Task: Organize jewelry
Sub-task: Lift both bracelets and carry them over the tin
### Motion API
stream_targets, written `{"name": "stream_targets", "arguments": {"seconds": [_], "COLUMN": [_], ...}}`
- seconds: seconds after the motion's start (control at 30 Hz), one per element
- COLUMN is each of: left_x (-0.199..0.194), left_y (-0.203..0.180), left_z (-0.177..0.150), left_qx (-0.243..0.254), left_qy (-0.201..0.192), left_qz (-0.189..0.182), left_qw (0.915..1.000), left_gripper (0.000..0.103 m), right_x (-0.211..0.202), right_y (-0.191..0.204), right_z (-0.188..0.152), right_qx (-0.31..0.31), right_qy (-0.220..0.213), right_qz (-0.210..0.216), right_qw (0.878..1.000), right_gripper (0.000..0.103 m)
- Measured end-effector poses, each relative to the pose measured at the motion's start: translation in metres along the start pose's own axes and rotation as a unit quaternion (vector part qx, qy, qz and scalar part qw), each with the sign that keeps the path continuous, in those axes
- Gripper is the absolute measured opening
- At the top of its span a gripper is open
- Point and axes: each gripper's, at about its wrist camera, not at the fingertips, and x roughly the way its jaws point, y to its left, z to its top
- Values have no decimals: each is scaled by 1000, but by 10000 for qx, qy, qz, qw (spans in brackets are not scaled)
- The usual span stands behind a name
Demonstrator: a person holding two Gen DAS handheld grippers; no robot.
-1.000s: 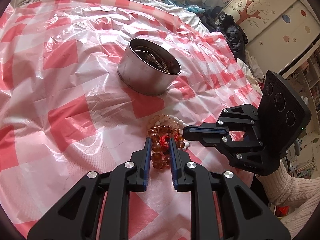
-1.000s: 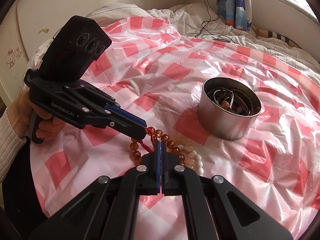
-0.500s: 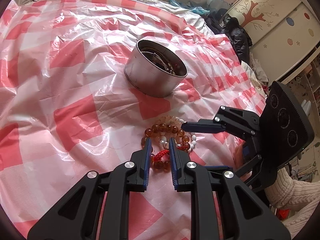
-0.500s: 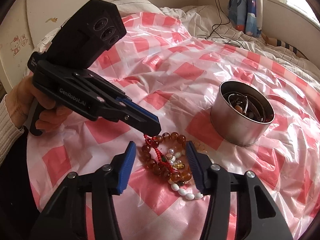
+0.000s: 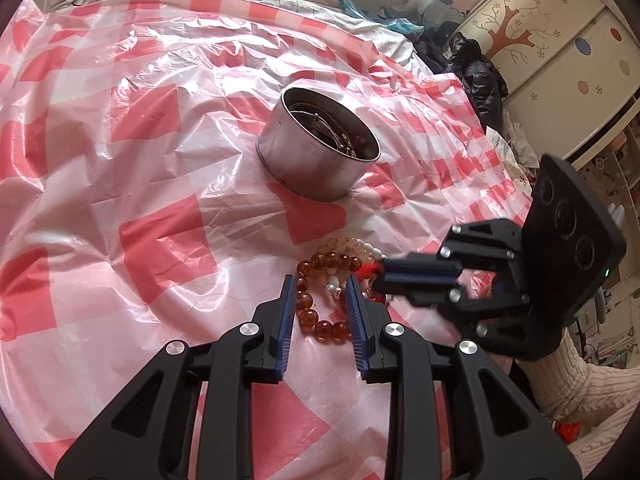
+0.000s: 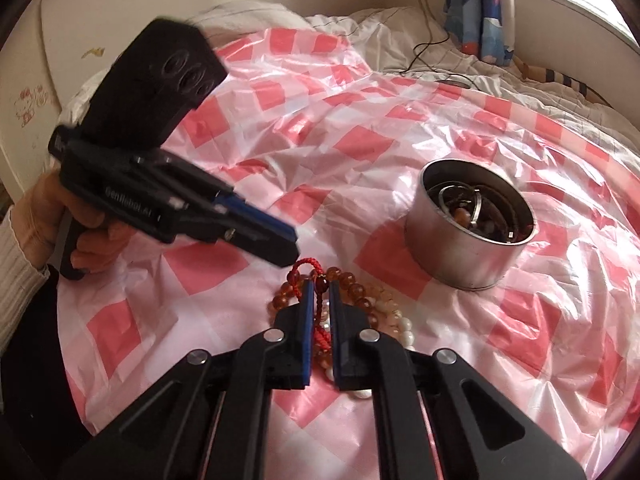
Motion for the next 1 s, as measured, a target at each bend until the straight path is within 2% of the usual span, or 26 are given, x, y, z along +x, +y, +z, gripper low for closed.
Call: {"name": "stream_targets", "arguments": {"seconds": [0.17,0.3,0.33,0.37,0.43,0.53,0.73,0.83,1.0], "left_x": [24,33,33,32,31,28,3,-10,-24], "left_y": [-15,-25,-25,-23,-21,-23,-25,-26,-37], "left_z": [-3,-5,-6,-6,-8,-11,-6,-3,2], "left_qx": [393,666,661,650,639,731,599,535,561], "left_qy": [349,437,443,462,470,408,-111,-355,-631], "left_qz": [489,621,616,626,648,631,62,-252,-571], "left_qw": [9974,9949,9949,9948,9947,9945,9981,9976,9948], "left_gripper": [30,30,27,19,12,10,10,10,10], "right_x": [-21,-29,-28,-30,-33,-36,-36,-37,-39], "right_y": [-38,-49,-50,-53,-57,-62,-64,-65,-67], "right_z": [5,7,7,8,9,8,8,7,7], "right_qx": [804,1064,1092,1123,1209,1334,1391,1409,1497], "right_qy": [-352,-519,-513,-523,-604,-688,-693,-696,-762], "right_qz": [-315,-357,-383,-380,-324,-266,-230,-241,-255], "right_qw": [9956,9923,9920,9916,9903,9883,9876,9873,9855], "right_gripper": [8,8,8,8,8,8,8,8,8]}}
